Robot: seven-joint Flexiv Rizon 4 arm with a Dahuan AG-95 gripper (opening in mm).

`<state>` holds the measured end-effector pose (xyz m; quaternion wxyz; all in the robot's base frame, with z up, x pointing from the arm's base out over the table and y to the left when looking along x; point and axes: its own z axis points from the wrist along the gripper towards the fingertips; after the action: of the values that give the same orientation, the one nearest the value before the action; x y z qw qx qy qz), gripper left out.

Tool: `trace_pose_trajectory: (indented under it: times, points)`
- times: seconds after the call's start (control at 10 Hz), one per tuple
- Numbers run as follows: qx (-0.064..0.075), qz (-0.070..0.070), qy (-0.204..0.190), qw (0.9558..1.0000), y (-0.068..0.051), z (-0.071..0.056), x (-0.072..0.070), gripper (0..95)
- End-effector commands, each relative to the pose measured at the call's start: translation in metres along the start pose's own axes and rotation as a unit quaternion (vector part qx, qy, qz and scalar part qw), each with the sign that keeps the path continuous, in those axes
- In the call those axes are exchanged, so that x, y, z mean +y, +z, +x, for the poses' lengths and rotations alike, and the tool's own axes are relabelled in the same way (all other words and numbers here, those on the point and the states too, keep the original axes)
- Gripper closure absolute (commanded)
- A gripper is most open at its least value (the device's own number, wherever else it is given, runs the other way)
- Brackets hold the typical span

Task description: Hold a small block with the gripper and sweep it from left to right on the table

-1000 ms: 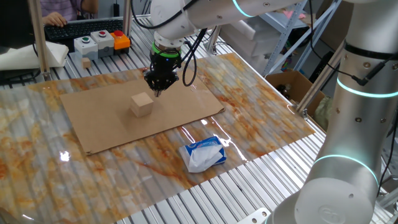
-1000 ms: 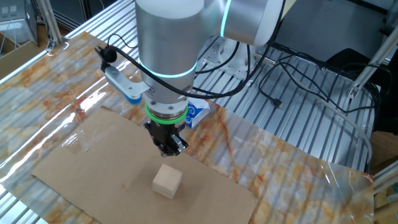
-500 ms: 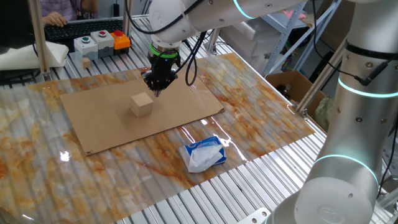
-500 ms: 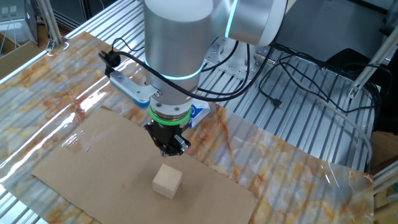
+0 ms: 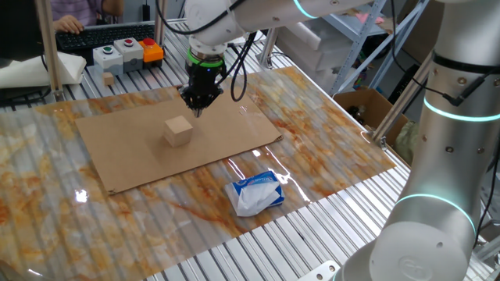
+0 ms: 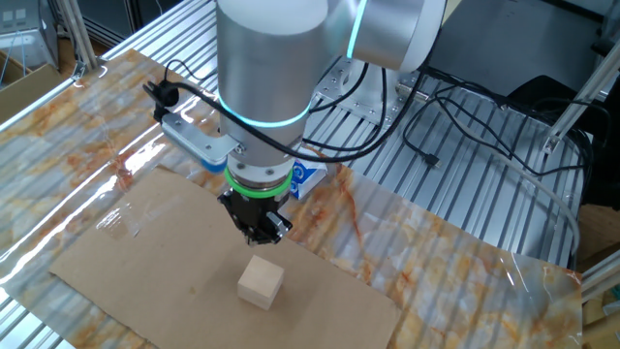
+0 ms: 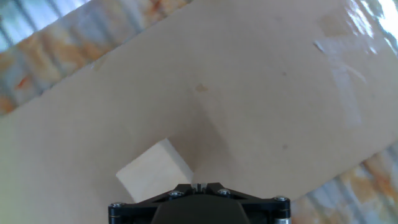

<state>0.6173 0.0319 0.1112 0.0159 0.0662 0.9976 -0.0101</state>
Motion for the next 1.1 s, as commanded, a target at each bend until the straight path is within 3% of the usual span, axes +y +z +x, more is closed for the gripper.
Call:
trace_pose_trajectory:
  times: [0.1,0.6,0.9,1.1]
  points:
    - [0.002,-0.003,-0.001,1.0000,-0.0008,0.0029,-0.0015,95.0]
    - [0.001,-0.005,-0.006,1.0000,-0.0004,0.0029,-0.0021,95.0]
    - [-0.019,0.000,-0.006,0.9998,-0.0004,0.0029,-0.0021,95.0]
    - [-0.006,0.001,-0.015,0.9999,-0.0004,0.0029,-0.0021,95.0]
